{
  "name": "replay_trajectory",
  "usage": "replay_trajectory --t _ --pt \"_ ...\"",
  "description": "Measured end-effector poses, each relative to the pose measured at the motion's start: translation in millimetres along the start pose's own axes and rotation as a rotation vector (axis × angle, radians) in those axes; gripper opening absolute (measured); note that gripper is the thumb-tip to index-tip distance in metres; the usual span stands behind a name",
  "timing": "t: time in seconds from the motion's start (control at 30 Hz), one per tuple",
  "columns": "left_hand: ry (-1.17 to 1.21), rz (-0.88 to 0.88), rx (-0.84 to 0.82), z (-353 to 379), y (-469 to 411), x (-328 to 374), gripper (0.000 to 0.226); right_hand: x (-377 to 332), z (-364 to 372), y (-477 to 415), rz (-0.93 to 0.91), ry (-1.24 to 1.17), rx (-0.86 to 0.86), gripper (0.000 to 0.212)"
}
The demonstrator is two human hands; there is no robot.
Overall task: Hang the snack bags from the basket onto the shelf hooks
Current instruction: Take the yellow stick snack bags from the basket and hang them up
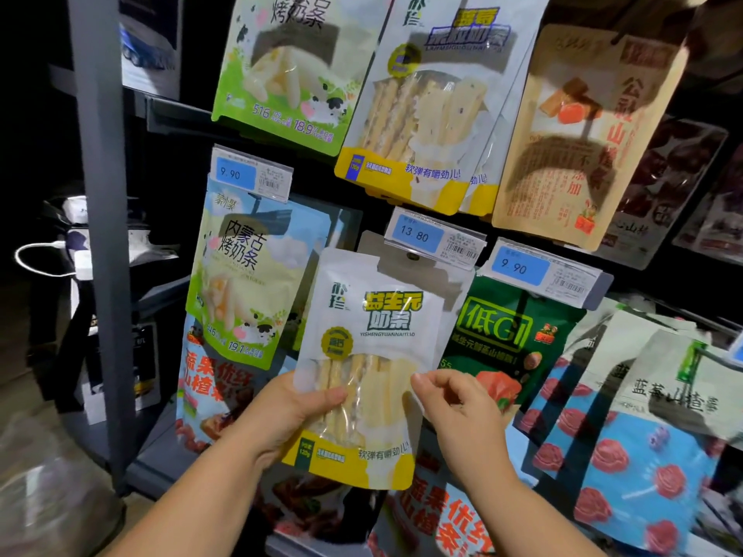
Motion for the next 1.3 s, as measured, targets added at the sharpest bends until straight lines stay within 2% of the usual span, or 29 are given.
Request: replay_trajectory --t 0.07,0.2,0.3,0.4,0.5,0.63,0.7,0.83,1.03,1.3 --pt "0.006 -0.005 -0.005 0 -4 1 0.047 -2 2 0 0.048 -0.076 -0.038 0.012" --pt "0.029 -0.011 -0.026 2 -8 1 0.043 -1 3 -1 0.114 -0.139 -0.012 0.035" --pt "0.041 -0.030 -0.064 4 -10 0 0.042 7 9 -4 0.191 -0.155 -0.146 0.035" --pt "0.023 -0.031 -0.103 5 -13 1 0.046 13 13 -2 0.211 -0.173 -0.227 0.046" --pt "-0.008 -0.028 -0.114 6 -15 2 0.041 18 14 -2 0.215 -0.234 -0.239 0.044" --pt "-0.001 -0.009 -0.145 6 -15 5 0.042 23 14 -2 0.199 -0.254 -0.253 0.028" --pt "-0.003 0.002 -0.150 6 -16 7 0.047 23 15 -1 0.195 -0.277 -0.260 0.027" --pt "-0.051 0.024 -0.153 8 -20 9 0.037 21 16 -3 0.174 -0.296 -0.228 0.024" --pt "-0.126 0.045 -0.124 11 -25 11 0.052 23 18 -12 0.202 -0.319 -0.182 0.025" --pt "-0.192 0.046 -0.081 14 -33 10 0.052 24 20 -22 0.222 -0.296 -0.115 0.020"
Point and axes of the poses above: each hand's wrist, its own y-axis away from the middle knuckle, its own z-axis out of the palm, x = y × z, the point moved 1 cm from there along -y, towards the middle knuckle, and after that the axes turned 15 degrees about z, right-handed, at the moved point
